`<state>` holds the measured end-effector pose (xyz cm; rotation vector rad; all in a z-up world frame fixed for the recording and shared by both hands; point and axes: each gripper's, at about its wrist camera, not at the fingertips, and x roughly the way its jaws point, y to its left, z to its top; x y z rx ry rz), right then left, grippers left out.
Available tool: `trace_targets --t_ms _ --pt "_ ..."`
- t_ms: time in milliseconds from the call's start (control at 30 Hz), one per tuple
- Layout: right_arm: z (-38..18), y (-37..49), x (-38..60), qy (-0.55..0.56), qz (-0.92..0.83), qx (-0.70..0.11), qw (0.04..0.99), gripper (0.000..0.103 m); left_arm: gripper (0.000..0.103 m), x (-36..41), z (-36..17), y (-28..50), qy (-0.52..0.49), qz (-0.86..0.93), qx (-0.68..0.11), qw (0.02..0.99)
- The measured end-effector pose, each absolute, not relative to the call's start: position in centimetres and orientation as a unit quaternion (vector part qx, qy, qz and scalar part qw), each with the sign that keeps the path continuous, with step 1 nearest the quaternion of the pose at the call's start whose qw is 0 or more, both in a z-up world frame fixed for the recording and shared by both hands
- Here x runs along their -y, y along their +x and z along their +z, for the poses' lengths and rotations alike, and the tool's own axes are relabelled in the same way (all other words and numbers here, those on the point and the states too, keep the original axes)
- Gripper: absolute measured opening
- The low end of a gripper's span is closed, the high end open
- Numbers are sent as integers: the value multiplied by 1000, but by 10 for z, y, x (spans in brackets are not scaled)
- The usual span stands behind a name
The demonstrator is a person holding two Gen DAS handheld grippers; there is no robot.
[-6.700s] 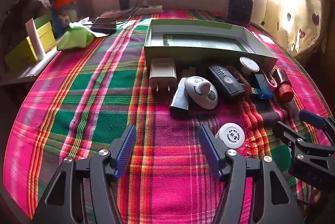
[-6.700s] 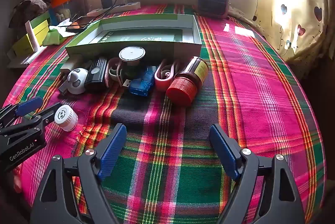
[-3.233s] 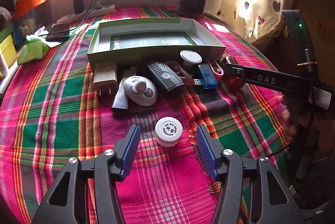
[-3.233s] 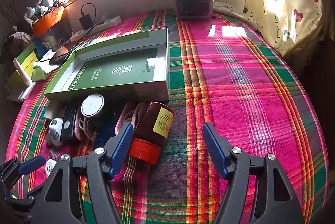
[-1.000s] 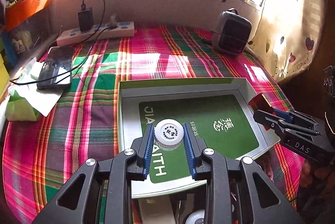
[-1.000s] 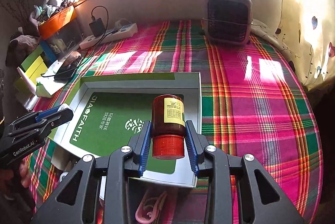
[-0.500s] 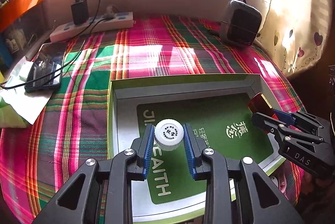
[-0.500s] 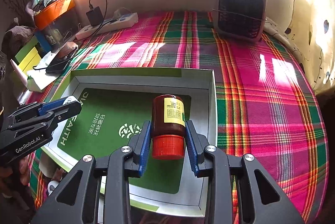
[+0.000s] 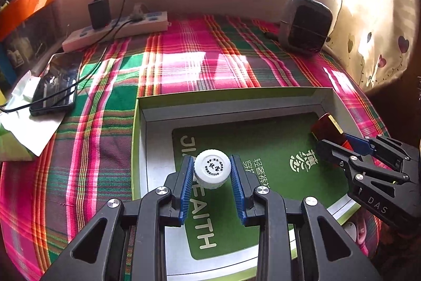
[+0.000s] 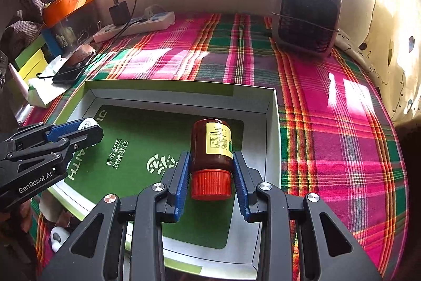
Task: Organize rigid objects
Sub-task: 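Carry both into the green tray and open both grippers to release them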
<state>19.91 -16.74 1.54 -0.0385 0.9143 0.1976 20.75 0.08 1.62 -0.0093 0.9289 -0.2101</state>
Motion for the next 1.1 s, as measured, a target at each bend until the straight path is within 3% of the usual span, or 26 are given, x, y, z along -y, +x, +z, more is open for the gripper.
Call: trace_targets --t_ms 467,567,667,1100 --pt "16 201 167 -16 91 -441 893 33 28 -1 15 210 -1 -97 -452 887" --pt "17 200 168 -13 89 -439 894 34 35 -3 17 209 -12 -101 -452 886" --pt "20 197 171 -5 90 -435 896 37 43 -5 21 205 -18 -104 -449 887" --pt "49 158 178 19 102 -398 912 49 47 -20 57 163 -31 -99 -401 910"
